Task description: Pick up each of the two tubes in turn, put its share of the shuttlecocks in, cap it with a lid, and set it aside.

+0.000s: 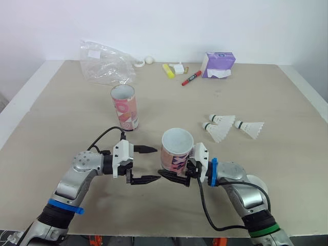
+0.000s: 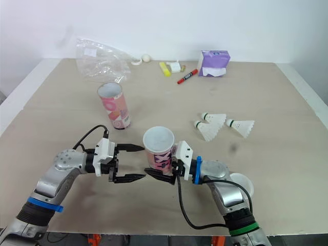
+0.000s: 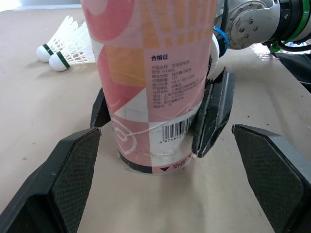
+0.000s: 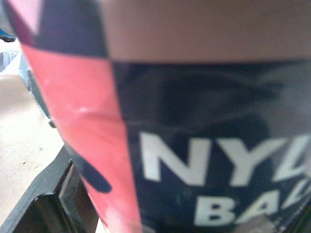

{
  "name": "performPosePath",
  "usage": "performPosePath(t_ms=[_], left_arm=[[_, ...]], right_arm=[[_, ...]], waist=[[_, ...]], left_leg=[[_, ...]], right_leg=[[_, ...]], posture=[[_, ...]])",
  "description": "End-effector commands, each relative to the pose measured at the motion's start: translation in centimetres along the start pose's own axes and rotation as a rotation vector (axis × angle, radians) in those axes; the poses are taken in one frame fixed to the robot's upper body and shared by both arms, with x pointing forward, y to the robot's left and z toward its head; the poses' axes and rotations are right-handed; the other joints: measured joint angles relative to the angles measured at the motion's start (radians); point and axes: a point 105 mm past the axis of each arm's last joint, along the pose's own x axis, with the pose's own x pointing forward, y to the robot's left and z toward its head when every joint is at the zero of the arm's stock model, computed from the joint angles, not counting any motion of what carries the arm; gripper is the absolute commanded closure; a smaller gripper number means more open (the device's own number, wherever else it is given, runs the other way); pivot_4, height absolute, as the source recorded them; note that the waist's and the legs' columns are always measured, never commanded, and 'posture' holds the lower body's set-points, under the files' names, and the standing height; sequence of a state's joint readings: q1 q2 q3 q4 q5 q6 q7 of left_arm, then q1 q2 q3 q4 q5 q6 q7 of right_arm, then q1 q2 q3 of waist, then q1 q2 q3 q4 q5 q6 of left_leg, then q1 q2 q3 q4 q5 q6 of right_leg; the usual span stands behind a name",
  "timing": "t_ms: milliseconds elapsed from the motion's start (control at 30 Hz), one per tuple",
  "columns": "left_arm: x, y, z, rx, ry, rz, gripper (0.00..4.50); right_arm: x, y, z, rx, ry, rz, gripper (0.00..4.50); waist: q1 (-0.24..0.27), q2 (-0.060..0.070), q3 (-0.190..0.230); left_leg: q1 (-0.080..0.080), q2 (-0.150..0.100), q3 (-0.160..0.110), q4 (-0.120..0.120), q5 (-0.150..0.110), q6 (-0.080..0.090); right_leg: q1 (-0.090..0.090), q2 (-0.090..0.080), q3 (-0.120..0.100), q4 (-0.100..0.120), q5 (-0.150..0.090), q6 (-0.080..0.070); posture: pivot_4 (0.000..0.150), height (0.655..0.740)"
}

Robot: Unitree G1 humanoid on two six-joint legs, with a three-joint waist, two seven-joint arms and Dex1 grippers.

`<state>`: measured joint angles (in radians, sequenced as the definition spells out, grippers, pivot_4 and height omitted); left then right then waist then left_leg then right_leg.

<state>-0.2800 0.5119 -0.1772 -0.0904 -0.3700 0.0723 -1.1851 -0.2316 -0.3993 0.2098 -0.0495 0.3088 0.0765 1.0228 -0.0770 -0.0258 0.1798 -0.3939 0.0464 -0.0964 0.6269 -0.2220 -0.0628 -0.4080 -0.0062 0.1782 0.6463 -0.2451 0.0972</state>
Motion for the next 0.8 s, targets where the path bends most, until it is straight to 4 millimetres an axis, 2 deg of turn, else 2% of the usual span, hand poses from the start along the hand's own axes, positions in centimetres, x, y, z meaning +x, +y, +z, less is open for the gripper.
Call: performPosePath(t_ms=[33, 67, 333, 433, 533, 667, 767, 800], left_arm=[[0.0, 0.1, 0.8, 0.050, -0.012, 0.004, 0.00], [0.0, 0.1, 0.8, 0.052, -0.013, 0.004, 0.00], [0.2, 0.2, 0.8, 0.060, -0.013, 0.000, 0.00], [0.4, 0.2, 1.1, 0.069, -0.024, -0.007, 0.00], [0.6, 0.2, 1.4, 0.069, -0.038, -0.016, 0.00], [0.7, 0.0, 1.5, 0.059, -0.051, -0.037, 0.00], [0.9, -0.2, 1.6, 0.047, -0.061, -0.059, 0.00], [1.1, -0.4, 1.7, 0.044, -0.068, -0.068, 0.00]], right_arm=[[0.0, -0.2, 0.7, -0.030, -0.019, 0.001, 0.90], [0.0, -0.2, 0.7, -0.023, -0.019, -0.004, 1.30], [-0.3, 0.1, 0.8, -0.028, -0.010, 0.001, 1.30], [-0.8, -0.1, 2.0, -0.059, -0.031, -0.026, 1.30], [-2.1, -0.4, 4.2, -0.083, -0.068, -0.092, 1.30], [-5.8, -0.7, 7.4, -0.097, -0.106, -0.256, 1.30], [-9.6, -1.6, 8.3, -0.078, -0.103, -0.462, 1.30], [-12.1, -2.3, 8.2, -0.066, -0.094, -0.593, 1.30]], waist=[[0.000, 0.000, 0.000], [0.000, 0.000, 0.000], [0.000, 0.000, 0.000], [0.000, 0.000, 0.000], [0.001, 0.000, 0.000], [0.003, 0.000, 0.000], [0.004, 0.000, 0.000], [0.006, 0.000, 0.000]], left_leg=[[0.000, 0.000, 0.000, 0.000, 0.000, 0.000], [0.000, 0.000, 0.000, 0.000, 0.000, 0.000], [0.000, 0.000, 0.000, 0.000, 0.000, 0.000], [0.000, 0.000, 0.000, 0.000, 0.000, 0.000], [-0.001, 0.000, 0.000, 0.000, 0.000, 0.000], [-0.001, 0.000, 0.000, 0.000, 0.000, 0.000], [-0.001, 0.000, -0.001, 0.000, 0.000, 0.000], [-0.002, 0.000, -0.001, 0.000, 0.000, 0.000]], right_leg=[[0.000, 0.000, 0.000, 0.000, 0.000, 0.000], [0.000, 0.000, 0.000, 0.000, 0.000, 0.000], [0.000, 0.000, 0.000, 0.000, 0.000, 0.000], [0.000, 0.000, 0.000, 0.000, 0.000, 0.000], [0.000, 0.000, 0.000, 0.000, 0.000, 0.000], [0.000, 0.000, 0.000, 0.000, 0.000, 0.001], [0.000, 0.000, 0.000, 0.000, -0.001, 0.001], [0.000, 0.000, 0.000, 0.000, -0.001, 0.001]], posture=[[0.150, 0.7400], [0.150, 0.7400], [0.150, 0.7400], [0.150, 0.7400], [0.150, 0.7400], [0.150, 0.7400], [0.150, 0.7400], [0.150, 0.7400]])
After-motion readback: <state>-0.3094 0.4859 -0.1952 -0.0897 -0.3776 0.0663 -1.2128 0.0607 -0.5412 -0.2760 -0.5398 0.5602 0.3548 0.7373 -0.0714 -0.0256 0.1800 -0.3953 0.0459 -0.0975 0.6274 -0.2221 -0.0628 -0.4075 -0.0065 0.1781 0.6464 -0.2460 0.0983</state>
